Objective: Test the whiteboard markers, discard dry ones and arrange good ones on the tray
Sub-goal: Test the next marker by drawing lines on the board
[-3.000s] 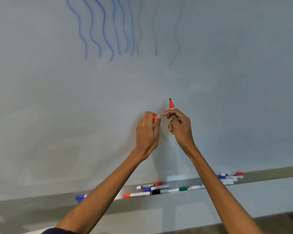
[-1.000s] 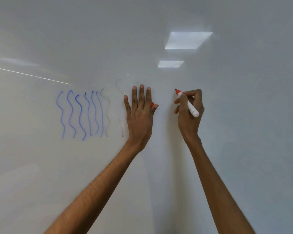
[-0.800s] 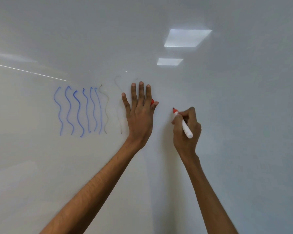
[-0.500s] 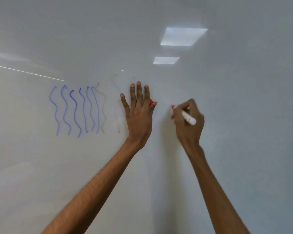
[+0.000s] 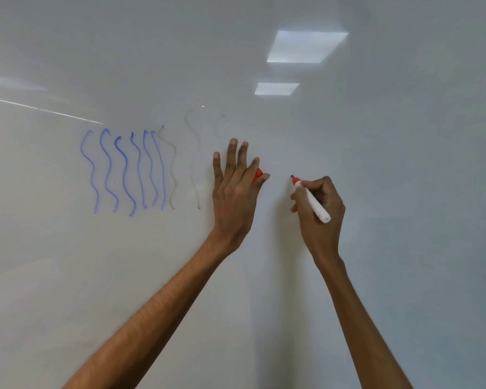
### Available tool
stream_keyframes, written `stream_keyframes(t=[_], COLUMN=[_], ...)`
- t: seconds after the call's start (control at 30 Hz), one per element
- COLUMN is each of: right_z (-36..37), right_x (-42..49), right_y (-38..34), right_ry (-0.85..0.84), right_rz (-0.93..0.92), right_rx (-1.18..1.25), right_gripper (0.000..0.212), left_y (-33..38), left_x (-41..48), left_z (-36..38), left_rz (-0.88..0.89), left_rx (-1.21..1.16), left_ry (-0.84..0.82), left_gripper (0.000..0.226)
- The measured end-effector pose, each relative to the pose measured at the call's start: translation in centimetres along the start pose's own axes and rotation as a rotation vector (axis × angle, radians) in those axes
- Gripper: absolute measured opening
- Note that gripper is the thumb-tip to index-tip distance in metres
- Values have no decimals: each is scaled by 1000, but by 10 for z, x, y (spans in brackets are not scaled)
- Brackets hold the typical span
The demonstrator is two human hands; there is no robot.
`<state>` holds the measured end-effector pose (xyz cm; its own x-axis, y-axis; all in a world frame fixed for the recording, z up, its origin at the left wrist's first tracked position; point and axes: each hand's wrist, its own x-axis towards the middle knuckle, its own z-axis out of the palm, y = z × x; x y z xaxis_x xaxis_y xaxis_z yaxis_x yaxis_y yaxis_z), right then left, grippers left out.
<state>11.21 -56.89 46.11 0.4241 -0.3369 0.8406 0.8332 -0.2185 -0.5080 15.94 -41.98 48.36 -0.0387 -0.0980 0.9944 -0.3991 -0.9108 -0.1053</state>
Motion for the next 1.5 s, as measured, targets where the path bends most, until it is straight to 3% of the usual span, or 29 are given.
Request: stream_keyframes(t=[0.2, 0.33, 0.43, 0.6, 0.8, 0.97, 1.13, 1.5], right_z=[-22, -37, -47, -59, -72, -78, -85, -84], right_x=[-40, -70, -93, -125, -145, -156, -176, -222], right_y=[-1, 12, 25, 42, 53, 59, 62, 63], right_ry=[-53, -89, -121, -213, -216, -225, -166, 32], right_rz=[247, 464, 565, 677, 721, 746, 816, 888], right_rx=[210, 291, 248, 181, 130, 80, 56, 28], right_gripper=[16, 13, 20, 17, 16, 16, 19, 25], left_y=[31, 38, 38, 43, 47, 56, 67, 79], left_x=[-71, -117, -148, -181, -199, -204, -213, -250], left_z=[-39, -58, -63, -62, -56, -52, -53, -61], left_rz=[-251, -580, -693, -667, -556, -517, -377, -314], left_rx=[-385, -653, -837, -858, -867, -911, -799, -855], left_ry=[-52, -372, -540, -768, -887, -974, -1152, -1118], left_gripper=[41, 36, 32, 32, 38, 21, 36, 35])
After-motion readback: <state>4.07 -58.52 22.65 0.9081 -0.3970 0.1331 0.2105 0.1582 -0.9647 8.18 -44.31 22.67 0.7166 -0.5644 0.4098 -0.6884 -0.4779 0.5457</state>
